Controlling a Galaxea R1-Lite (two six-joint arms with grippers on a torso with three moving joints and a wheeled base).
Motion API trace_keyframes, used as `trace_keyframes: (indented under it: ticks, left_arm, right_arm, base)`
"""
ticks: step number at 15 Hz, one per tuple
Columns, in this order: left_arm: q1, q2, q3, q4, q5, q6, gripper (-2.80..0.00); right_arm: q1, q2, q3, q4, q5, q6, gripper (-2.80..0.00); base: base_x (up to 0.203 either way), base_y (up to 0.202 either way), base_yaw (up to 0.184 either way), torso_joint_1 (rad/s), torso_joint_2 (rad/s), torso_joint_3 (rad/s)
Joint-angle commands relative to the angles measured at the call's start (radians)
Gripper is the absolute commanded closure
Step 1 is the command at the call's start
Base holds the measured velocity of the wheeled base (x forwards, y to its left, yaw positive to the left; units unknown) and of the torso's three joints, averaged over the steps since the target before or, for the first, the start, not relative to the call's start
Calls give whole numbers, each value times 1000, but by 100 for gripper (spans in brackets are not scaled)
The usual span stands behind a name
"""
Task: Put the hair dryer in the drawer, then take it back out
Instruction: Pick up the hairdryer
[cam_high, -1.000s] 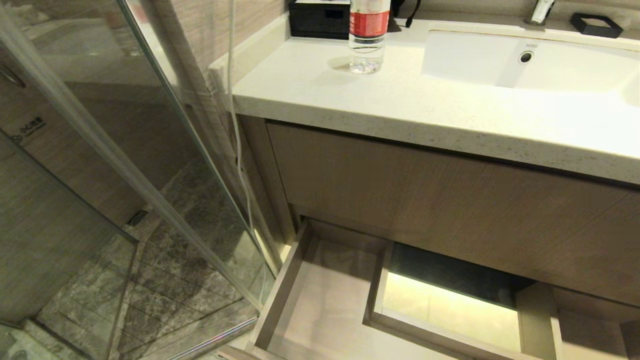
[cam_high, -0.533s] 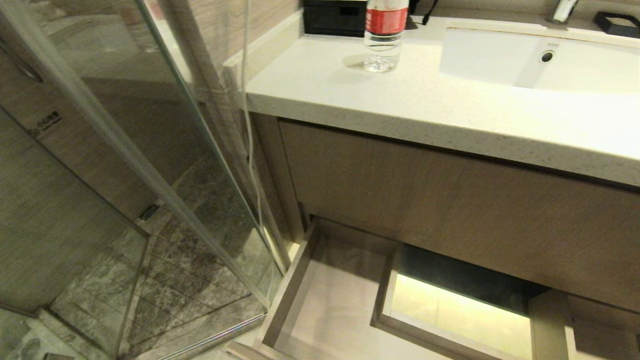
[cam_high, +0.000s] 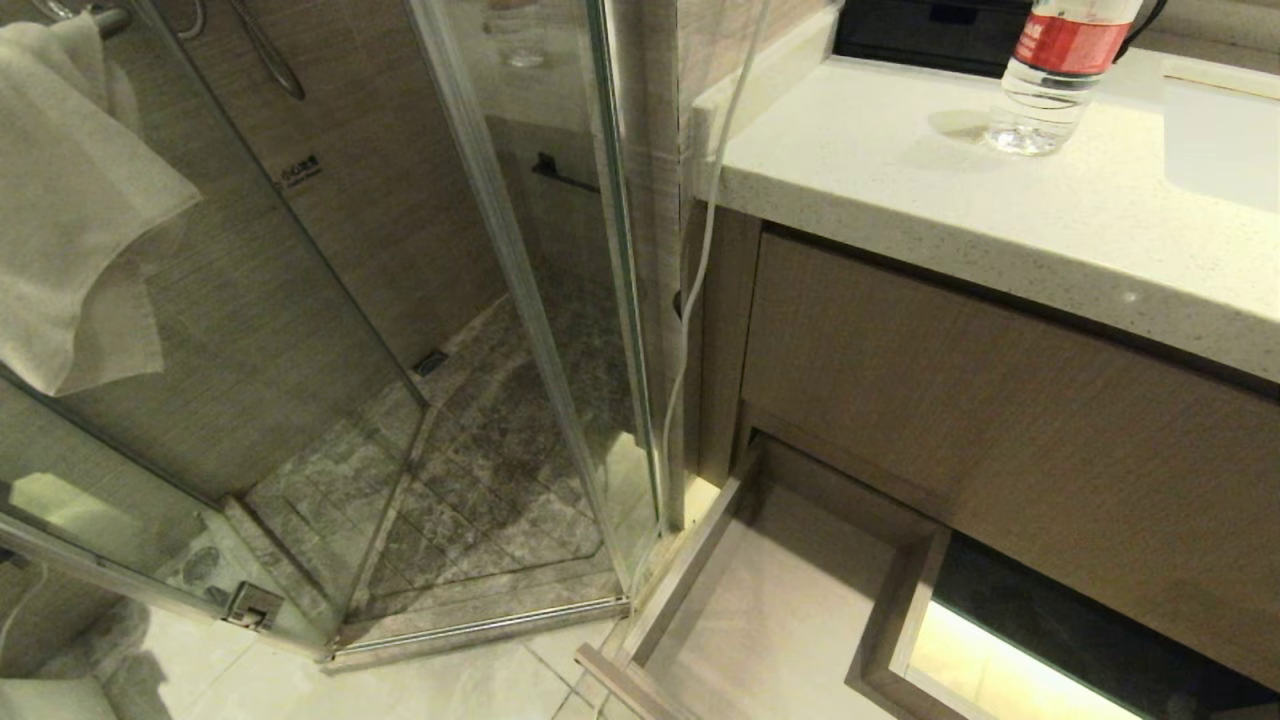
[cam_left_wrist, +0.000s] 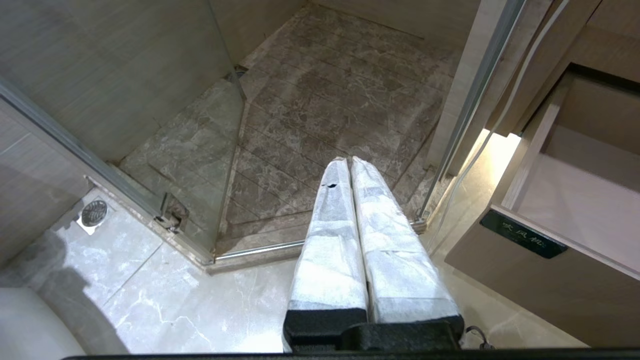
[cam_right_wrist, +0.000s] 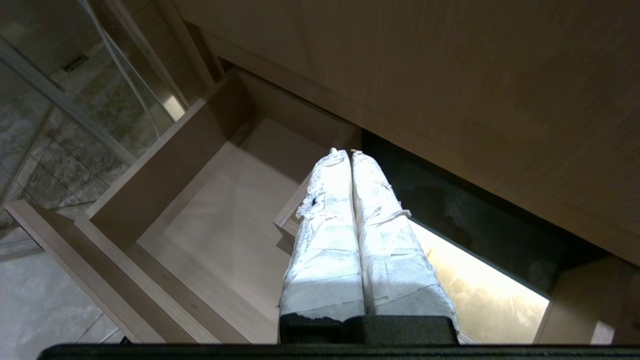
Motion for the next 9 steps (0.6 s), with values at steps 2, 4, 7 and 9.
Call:
trace_keyframes:
  ticks: [2, 4, 7, 9]
  left_arm:
    - [0, 0, 0, -1, 0, 0, 0]
    - [0, 0, 0, 1, 0, 0, 0]
    - [0, 0, 0, 1, 0, 0, 0]
    - [0, 0, 0, 0, 0, 0, 0]
  right_arm:
    - [0, 1, 0, 0, 0, 0, 0]
    - [0, 1, 0, 0, 0, 0, 0]
    - [0, 1, 0, 0, 0, 0, 0]
    - [1, 1, 0, 0, 0, 0, 0]
  base:
    - [5, -21, -17, 0, 2, 0]
    - [0, 0, 0, 0, 0, 0]
    - [0, 0, 0, 0, 0, 0]
    - [0, 0, 0, 0, 0, 0]
